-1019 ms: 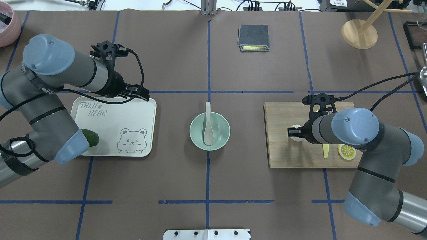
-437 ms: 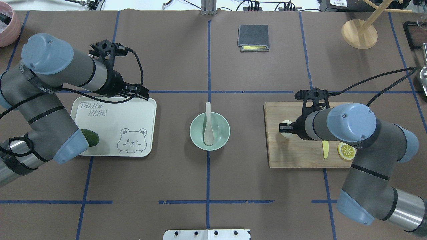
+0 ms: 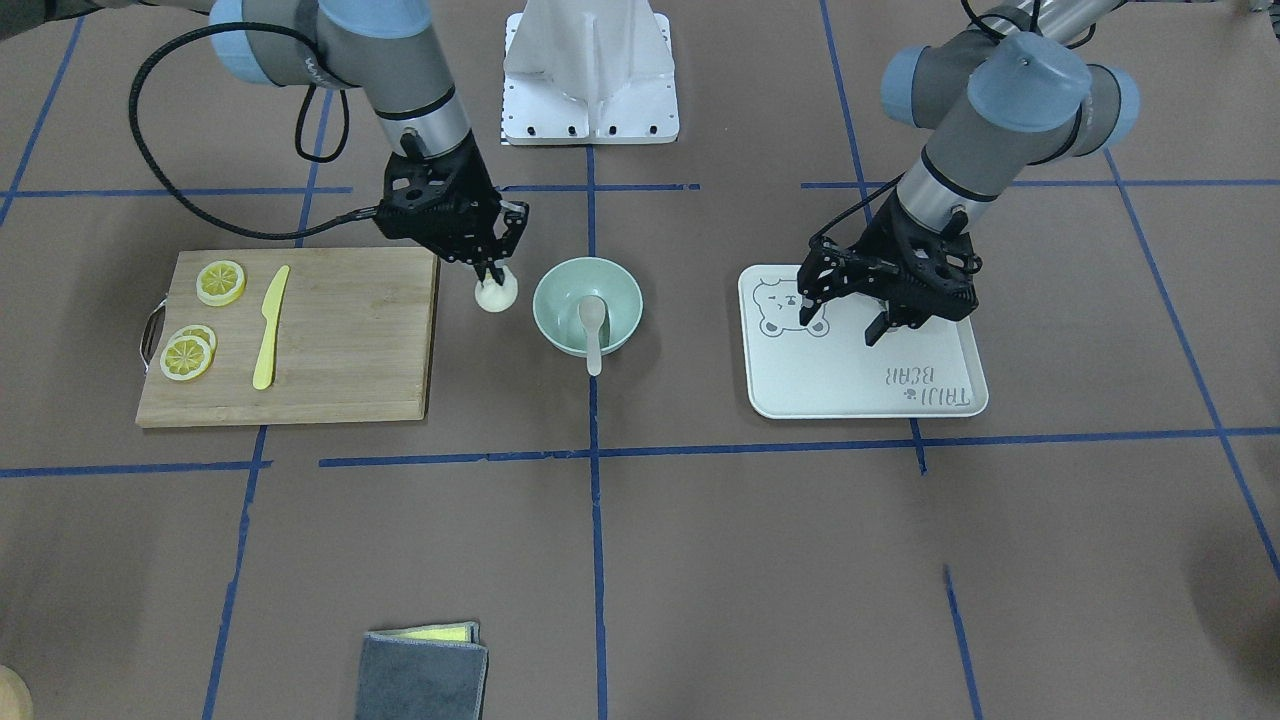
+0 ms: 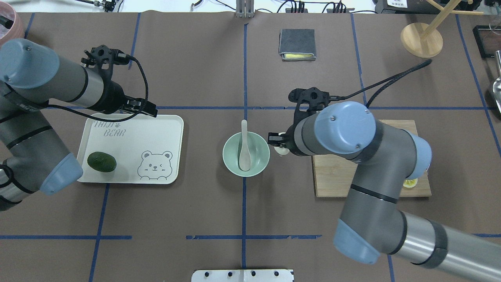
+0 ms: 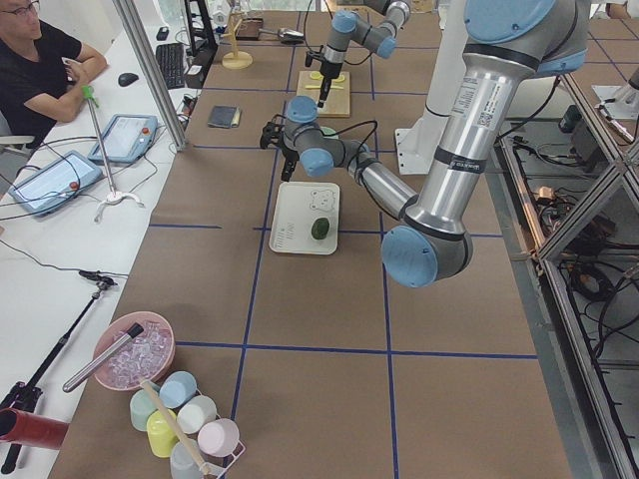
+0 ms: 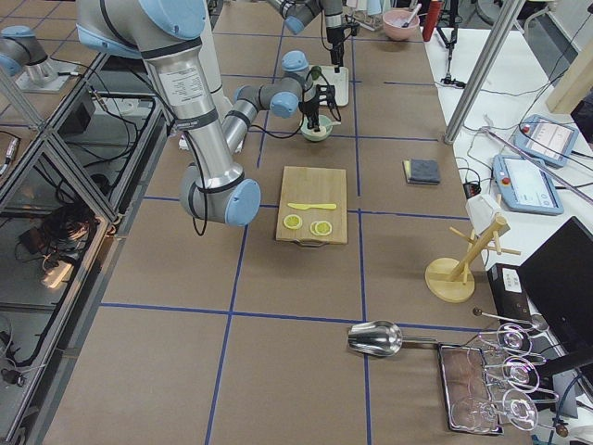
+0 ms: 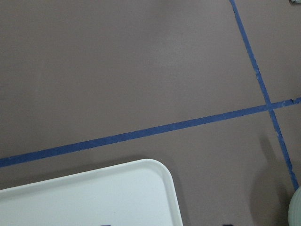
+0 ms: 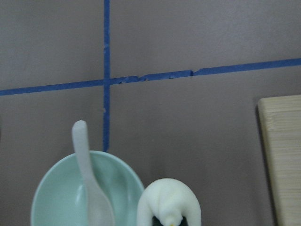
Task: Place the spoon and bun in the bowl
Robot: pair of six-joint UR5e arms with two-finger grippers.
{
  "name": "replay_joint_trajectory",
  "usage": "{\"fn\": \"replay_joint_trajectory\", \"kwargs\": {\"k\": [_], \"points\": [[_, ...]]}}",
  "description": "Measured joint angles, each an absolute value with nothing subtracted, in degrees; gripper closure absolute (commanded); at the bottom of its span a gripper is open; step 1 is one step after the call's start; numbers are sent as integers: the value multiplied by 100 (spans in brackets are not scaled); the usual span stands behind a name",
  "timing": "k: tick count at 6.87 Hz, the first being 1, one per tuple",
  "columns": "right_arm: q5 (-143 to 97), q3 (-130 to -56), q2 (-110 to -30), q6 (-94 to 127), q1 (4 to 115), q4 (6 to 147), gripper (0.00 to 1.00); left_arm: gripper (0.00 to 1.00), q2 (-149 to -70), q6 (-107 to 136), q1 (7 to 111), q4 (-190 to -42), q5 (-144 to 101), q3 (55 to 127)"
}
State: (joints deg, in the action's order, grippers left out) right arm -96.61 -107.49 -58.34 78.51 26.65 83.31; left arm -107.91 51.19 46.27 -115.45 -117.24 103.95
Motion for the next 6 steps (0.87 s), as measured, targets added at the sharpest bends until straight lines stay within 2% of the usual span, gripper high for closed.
{"fn": "replay_joint_trajectory", "kwargs": {"k": [2,3,5,6], "points": [[-9352,-9948,-5027,8246,2293,8309,100,17,-10562,4900,4745,-11554,-11730,10545],[-9246,-9695,-4893,8319,2193,8218,85,17,-10539,4878,4757,-11557,-11725,10559],[-9191,-9476,-4835,8342,2119,8163,0,17,-10531,4870,4763,-11557,-11717,10564],[-9184,-9446,-4835,8319,2114,8160,0,17,-10530,4869,4763,-11557,-11714,10564]]}}
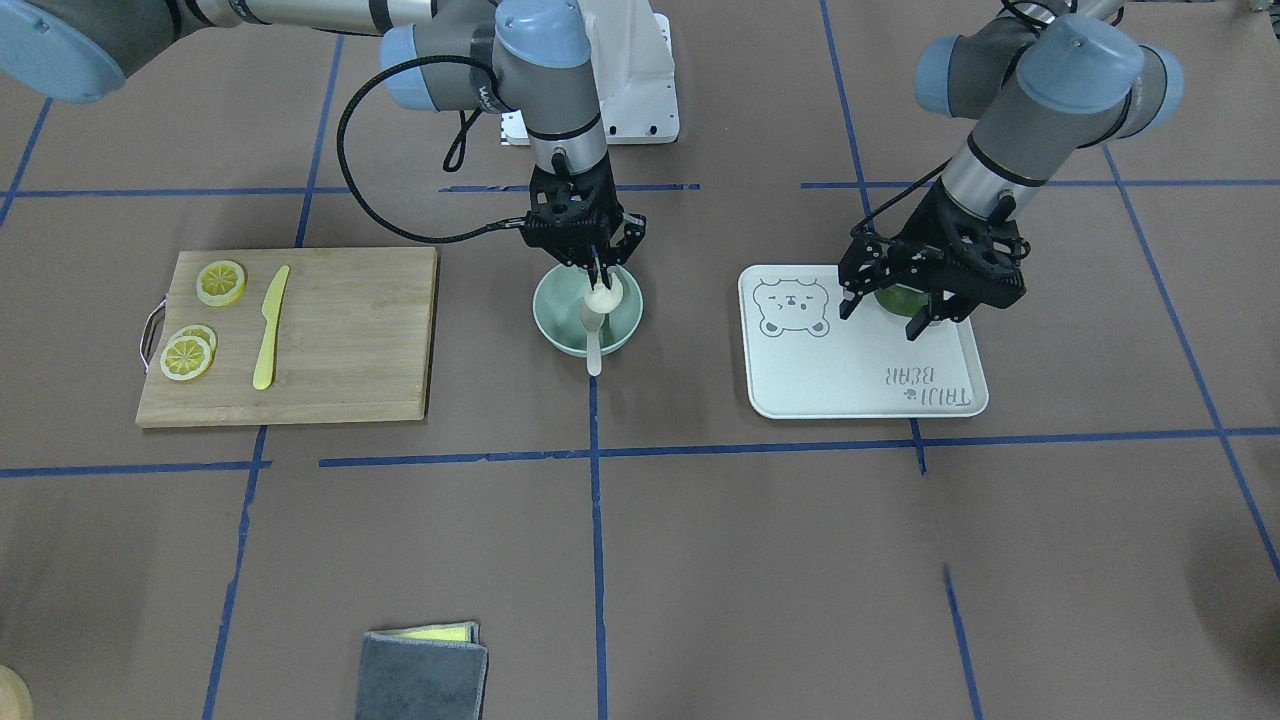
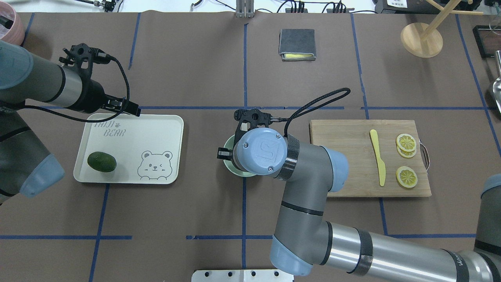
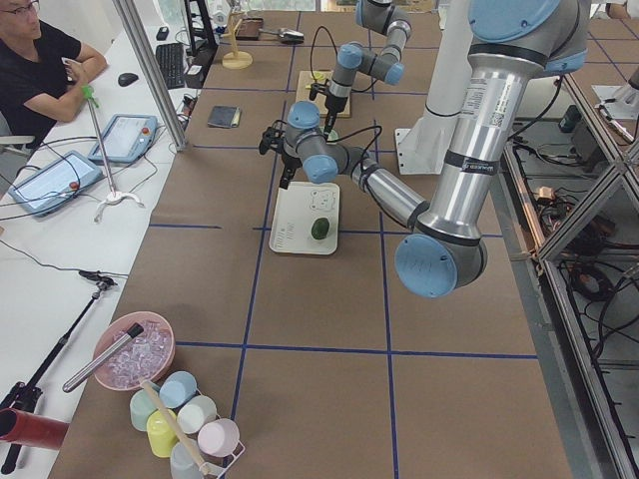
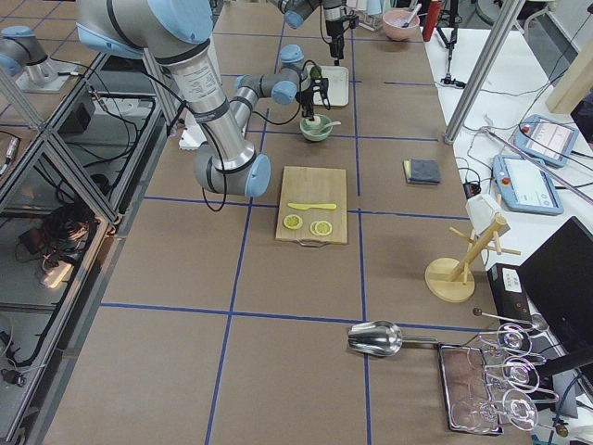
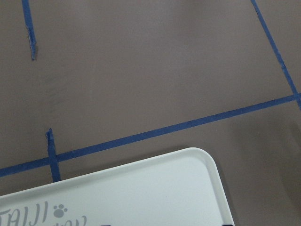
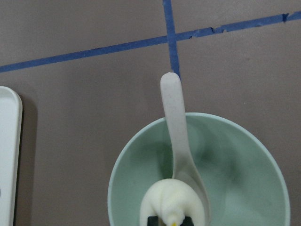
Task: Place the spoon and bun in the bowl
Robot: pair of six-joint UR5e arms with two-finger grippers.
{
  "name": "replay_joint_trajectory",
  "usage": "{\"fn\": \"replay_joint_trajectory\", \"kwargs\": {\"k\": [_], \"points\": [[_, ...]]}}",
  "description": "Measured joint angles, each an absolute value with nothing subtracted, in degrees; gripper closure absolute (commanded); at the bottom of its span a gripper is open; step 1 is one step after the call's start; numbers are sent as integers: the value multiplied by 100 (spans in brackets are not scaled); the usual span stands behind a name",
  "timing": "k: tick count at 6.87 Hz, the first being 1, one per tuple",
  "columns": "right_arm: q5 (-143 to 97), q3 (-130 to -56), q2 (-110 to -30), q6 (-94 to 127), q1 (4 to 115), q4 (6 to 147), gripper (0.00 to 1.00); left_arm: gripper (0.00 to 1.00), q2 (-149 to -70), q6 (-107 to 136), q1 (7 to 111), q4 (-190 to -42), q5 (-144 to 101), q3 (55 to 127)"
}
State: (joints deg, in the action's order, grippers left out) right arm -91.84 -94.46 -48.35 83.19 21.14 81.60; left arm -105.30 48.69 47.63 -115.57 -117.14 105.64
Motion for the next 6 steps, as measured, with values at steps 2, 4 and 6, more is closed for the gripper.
{"fn": "replay_joint_trajectory", "kwargs": {"k": [2,4,6], "points": [[-9204,-9495,-4851,8295,2172,8164,0,17,-10520,4867,4784,-11547,-11708,10548],[-9502,-10019,-5273,8215,2517,8188,0,16,-10336,4654,4970,-11528,-11709,10551],[-10357,-11128,-6622,7393,3340,8203,0,16,-9781,3432,5569,-11529,-11742,10573]]}}
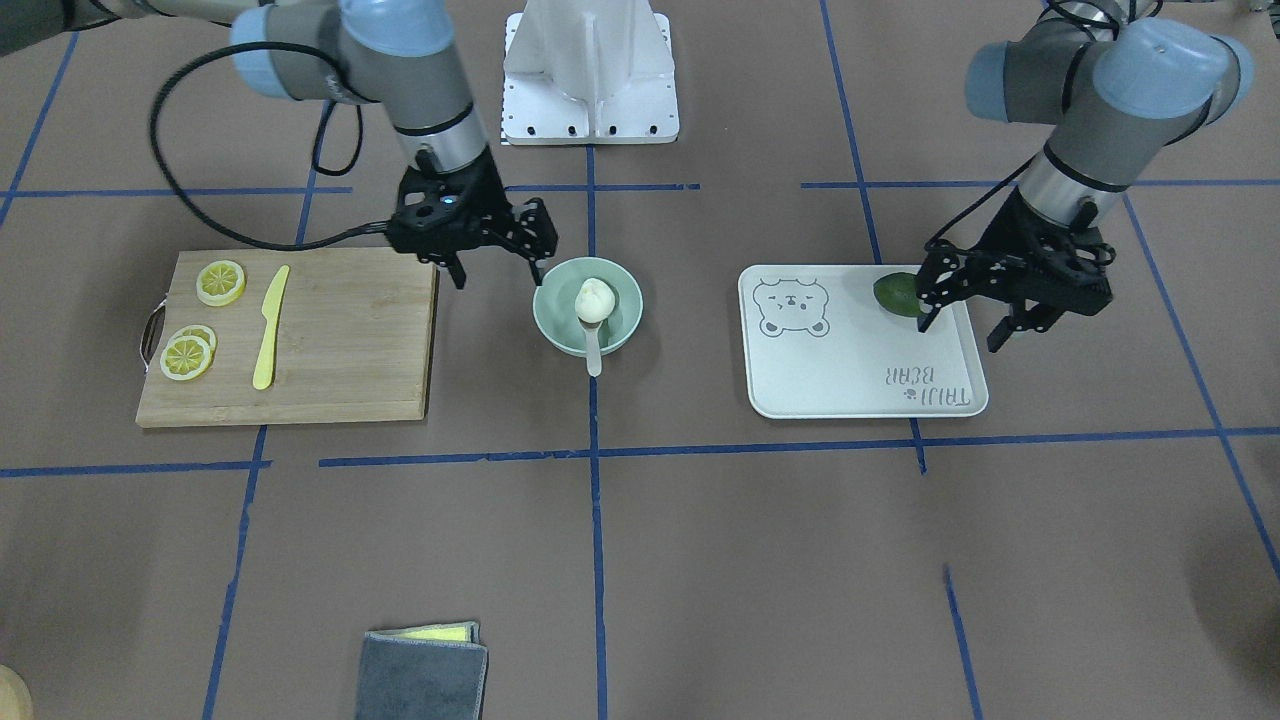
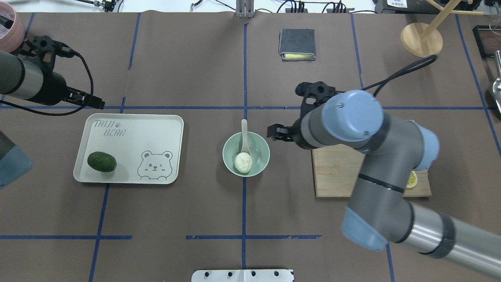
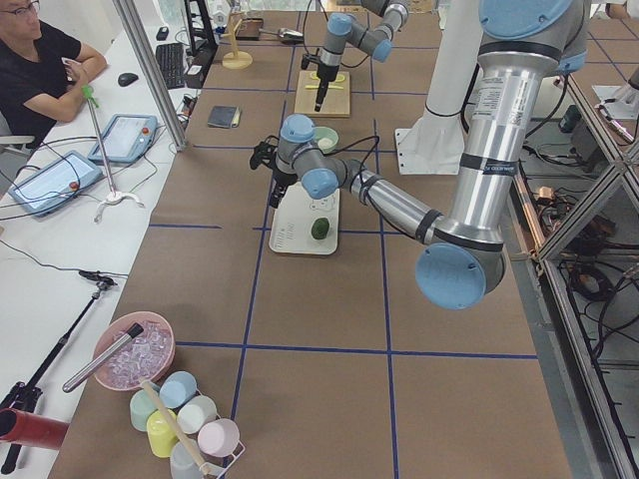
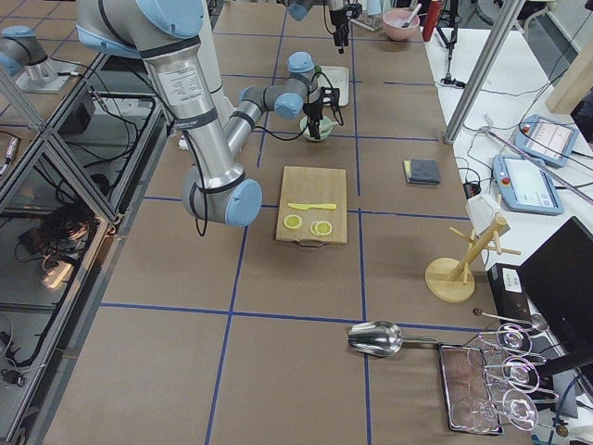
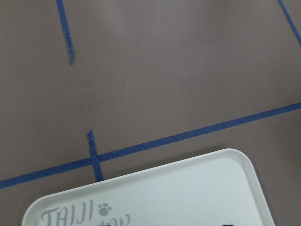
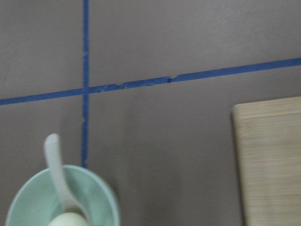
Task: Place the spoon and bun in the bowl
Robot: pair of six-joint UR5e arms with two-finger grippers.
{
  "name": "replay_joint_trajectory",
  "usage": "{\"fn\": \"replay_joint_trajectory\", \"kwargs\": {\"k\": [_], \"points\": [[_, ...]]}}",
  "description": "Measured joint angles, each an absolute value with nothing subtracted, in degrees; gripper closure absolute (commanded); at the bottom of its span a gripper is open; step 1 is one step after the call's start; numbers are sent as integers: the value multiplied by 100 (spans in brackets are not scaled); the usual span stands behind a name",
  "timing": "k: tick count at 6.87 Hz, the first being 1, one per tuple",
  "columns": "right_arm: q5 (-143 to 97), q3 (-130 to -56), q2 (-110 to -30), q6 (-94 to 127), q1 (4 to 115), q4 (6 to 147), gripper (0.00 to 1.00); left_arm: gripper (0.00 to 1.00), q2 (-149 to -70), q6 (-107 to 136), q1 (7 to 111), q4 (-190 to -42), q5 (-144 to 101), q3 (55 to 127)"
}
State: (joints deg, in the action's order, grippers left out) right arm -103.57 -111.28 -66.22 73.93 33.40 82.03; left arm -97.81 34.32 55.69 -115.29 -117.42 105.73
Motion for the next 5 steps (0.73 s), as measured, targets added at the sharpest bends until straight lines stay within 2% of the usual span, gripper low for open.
{"fn": "replay_joint_trajectory", "kwargs": {"k": [1,2,5], "points": [[-10967,-11370,-7163,6654,3965,8239,0,14,-9465,2552,6000,-11524,-11755,10561],[-11651,-11452,-7616,5692,4731,8330,0,0,-9200,1592,6531,-11466,-11766,10517],[-12938,-11385,-8647,2084,7021,9101,0,0,-8982,-1304,8755,-10056,-12461,10306]]}}
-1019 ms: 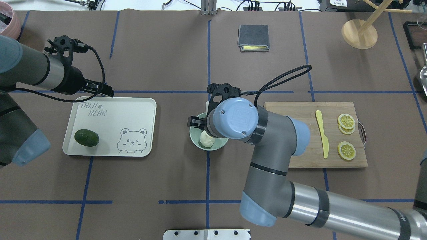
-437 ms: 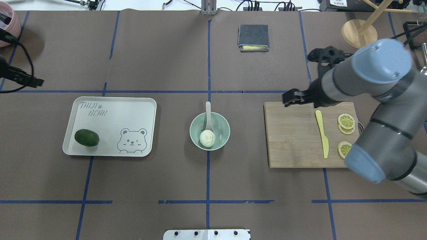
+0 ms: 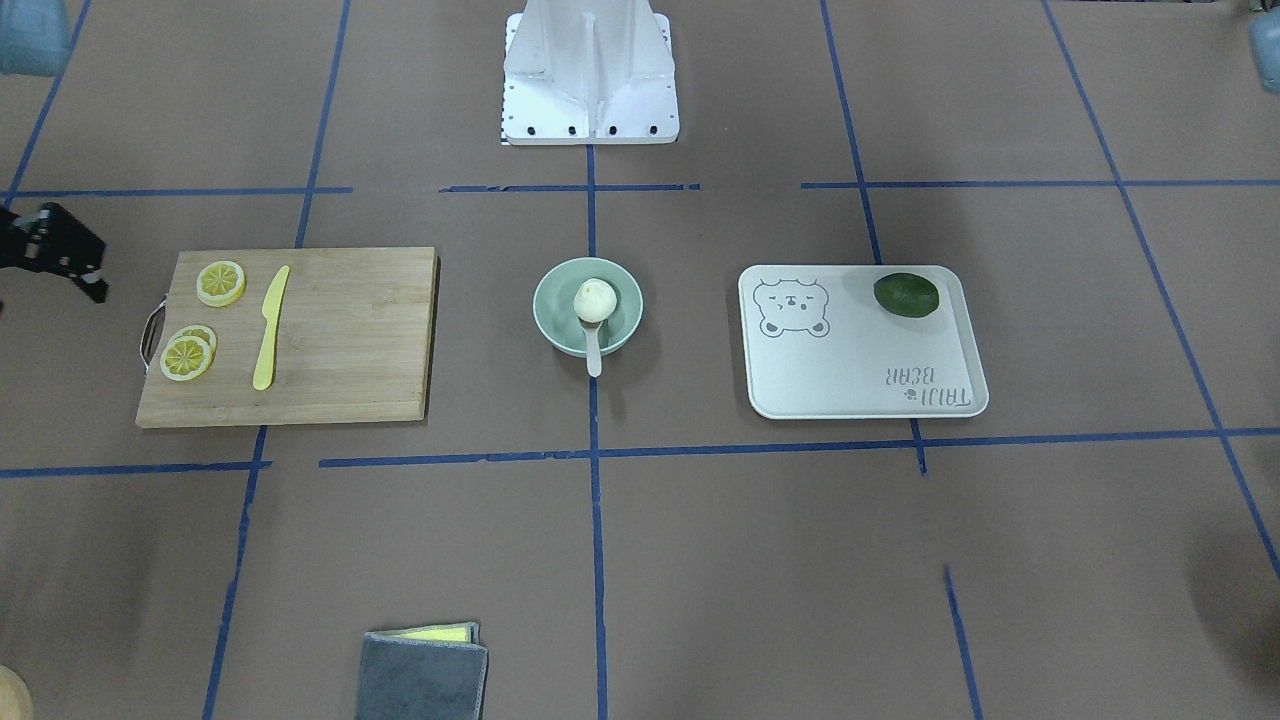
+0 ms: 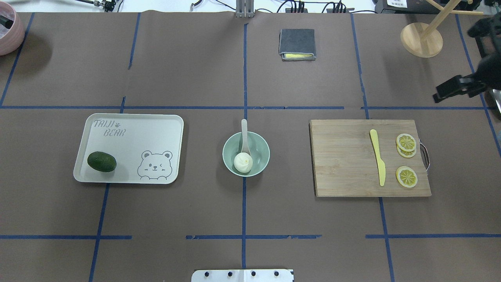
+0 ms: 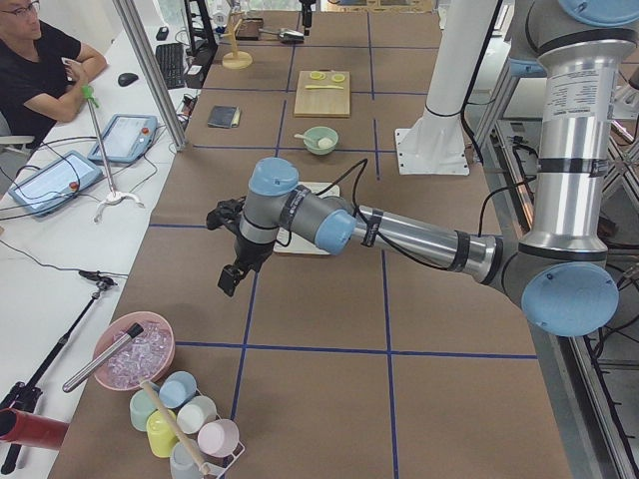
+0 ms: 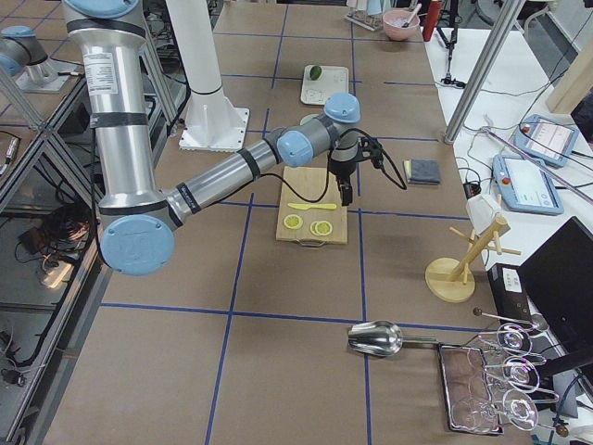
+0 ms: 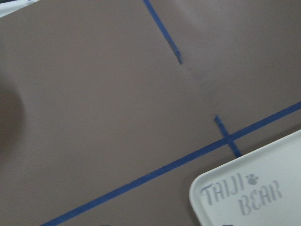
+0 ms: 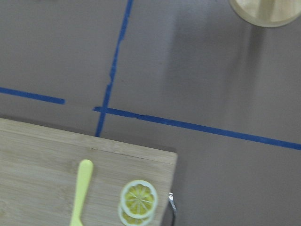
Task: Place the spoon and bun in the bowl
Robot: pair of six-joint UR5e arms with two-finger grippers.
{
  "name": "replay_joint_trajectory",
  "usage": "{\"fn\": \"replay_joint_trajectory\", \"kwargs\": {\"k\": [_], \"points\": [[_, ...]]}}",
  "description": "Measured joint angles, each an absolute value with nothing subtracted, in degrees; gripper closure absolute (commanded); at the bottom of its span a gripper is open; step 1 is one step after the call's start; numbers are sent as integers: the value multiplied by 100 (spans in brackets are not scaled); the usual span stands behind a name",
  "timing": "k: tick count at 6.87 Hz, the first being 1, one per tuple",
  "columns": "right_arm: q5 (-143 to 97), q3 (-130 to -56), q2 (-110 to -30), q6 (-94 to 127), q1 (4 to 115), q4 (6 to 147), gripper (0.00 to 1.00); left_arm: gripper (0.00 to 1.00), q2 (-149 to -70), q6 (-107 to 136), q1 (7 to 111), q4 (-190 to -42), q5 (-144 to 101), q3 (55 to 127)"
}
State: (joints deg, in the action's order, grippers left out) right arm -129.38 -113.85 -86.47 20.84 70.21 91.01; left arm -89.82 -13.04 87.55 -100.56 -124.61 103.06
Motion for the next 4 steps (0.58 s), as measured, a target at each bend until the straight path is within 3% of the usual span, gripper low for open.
{"fn": "replay_joint_trajectory", "kwargs": {"k": [4], "points": [[-13840,-10840,-9264,437,8485,9574,0,0,-9000,-1285,9310,-8631,-13654,10091]]}}
